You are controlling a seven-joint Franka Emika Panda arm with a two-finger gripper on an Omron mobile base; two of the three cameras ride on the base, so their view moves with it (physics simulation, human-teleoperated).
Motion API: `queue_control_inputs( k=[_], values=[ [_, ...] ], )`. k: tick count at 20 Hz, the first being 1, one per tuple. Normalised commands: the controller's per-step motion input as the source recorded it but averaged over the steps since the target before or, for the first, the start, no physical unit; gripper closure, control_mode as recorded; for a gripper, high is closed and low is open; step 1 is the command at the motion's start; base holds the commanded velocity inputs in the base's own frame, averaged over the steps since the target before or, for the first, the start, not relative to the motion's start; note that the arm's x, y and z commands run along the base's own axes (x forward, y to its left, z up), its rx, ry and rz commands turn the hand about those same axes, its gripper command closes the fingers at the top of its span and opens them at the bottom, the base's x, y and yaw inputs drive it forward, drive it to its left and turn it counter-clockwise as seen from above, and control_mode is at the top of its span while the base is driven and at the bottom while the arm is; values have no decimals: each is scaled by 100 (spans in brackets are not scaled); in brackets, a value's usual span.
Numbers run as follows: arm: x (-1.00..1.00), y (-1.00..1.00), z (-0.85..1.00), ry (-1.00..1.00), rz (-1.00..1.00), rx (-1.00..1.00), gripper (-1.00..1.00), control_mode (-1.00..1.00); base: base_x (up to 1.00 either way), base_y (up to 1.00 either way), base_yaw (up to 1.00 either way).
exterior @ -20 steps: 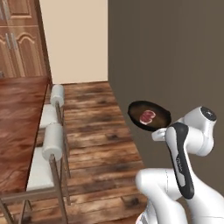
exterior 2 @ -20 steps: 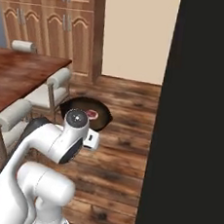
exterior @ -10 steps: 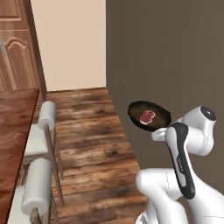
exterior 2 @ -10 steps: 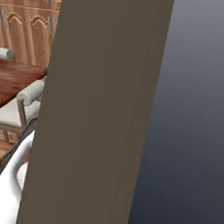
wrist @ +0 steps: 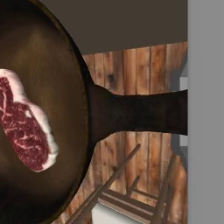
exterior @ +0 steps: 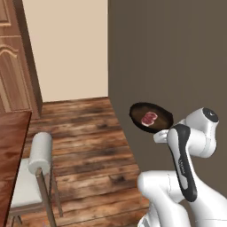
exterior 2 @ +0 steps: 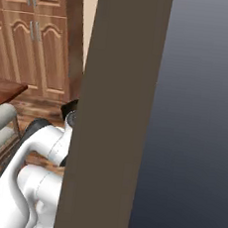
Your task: Pick up the pan with the steak in it and place it on the dining table. Then place the steak on the plate.
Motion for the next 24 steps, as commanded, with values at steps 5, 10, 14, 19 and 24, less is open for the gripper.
queue_control_inputs(
  k=[5, 10, 14, 19, 24],
  values=[
    [0, 0, 0, 0, 0, 0, 100, 100, 100, -5, -5],
    [0, 0, 0, 0, 0, 0, 100, 100, 100, -4, -5],
    [0, 0, 0, 0, 0, 0, 100, 100, 100, -3, -6],
    [0, 0, 0, 0, 0, 0, 100, 100, 100, 0, -6],
    [0, 0, 0, 0, 0, 0, 100, 100, 100, 0, -8]
  ],
)
